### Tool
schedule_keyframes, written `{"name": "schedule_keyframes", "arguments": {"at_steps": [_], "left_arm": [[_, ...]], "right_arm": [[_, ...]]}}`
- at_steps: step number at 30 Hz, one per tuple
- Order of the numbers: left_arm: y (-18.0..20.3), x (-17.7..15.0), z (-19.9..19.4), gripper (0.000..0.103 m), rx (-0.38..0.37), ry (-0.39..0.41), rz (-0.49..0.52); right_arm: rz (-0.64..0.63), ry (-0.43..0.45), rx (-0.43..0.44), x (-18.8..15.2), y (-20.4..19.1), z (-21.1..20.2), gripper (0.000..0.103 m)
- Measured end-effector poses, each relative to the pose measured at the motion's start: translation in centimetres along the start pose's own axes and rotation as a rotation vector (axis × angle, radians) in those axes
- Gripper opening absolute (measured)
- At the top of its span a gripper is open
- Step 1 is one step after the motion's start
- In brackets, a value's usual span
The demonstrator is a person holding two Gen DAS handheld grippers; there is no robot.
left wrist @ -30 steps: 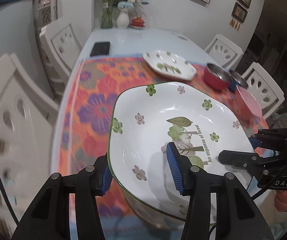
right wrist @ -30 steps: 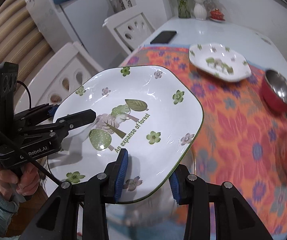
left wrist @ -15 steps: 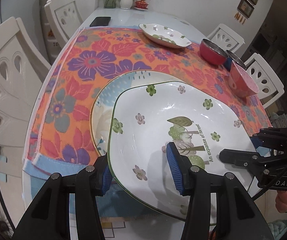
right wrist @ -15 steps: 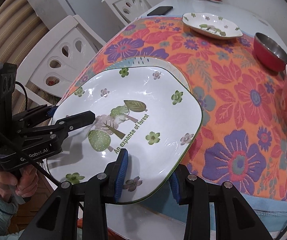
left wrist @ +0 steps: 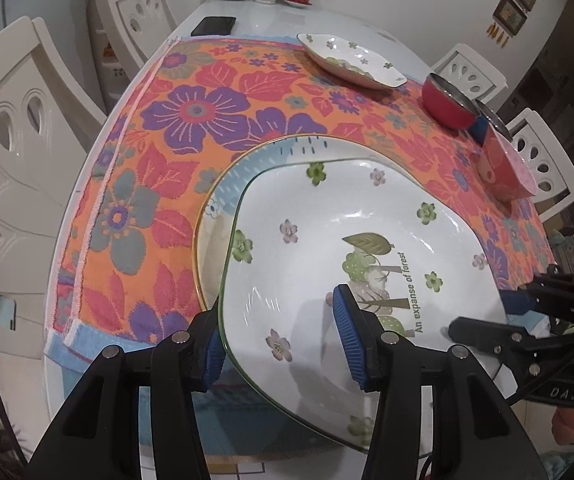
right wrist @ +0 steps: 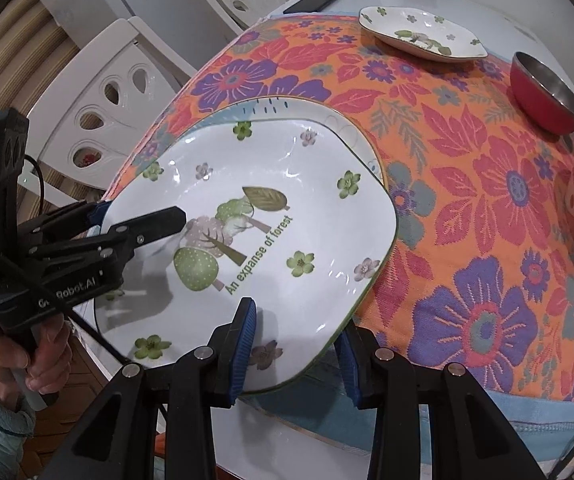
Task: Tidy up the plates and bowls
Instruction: 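Lower the hexagonal forest plate onto the Sunflower plate and open both grippers, then move both grippers to the smaller hexagonal forest plate and grasp its rim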
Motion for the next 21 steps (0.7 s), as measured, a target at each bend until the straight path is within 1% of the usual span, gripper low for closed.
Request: {"name": "schedule_keyframes", "arguments": {"at_steps": [4,8,11,14,21], "left_arm": [[-0.4,0.7,0.4,0.047,0.003,-0.011,-0.009],[-1.0,1.5,0.3,0.047,-0.013,-0.018,-0.035],[-1.2,2.1,-0.2,0.048,0.015,0.000,-0.023],[-1.7,3.0,-0.6,0.048,0.025,0.004,-0.016],[-2.9,5.8,-1.6,0.048,0.025,0.032,-0.017]], "right_arm": [[0.014,-0.016,-0.008,0.2,0.2,0.4,0.037],[0.014,-0.026,-0.017,0.5,0.0,0.4,0.037],[0.015,-0.035,-0.017,0.7,0.0,0.2,0.037],[0.017,-0.041,-0.012,0.6,0.0,-0.1,0.037],[0.033,0.001,-0.019,0.9,0.5,-3.3,0.037]]}}
Point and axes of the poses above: each gripper's, at about its wrist camera, not at the fingertips, and z roughly the way its jaws point, y to its right, x to its top, the point moved 1 cm from there along z, roughly the way its jaws point, and after that the axes turned 1 degree about y, right-handed, at the moved point
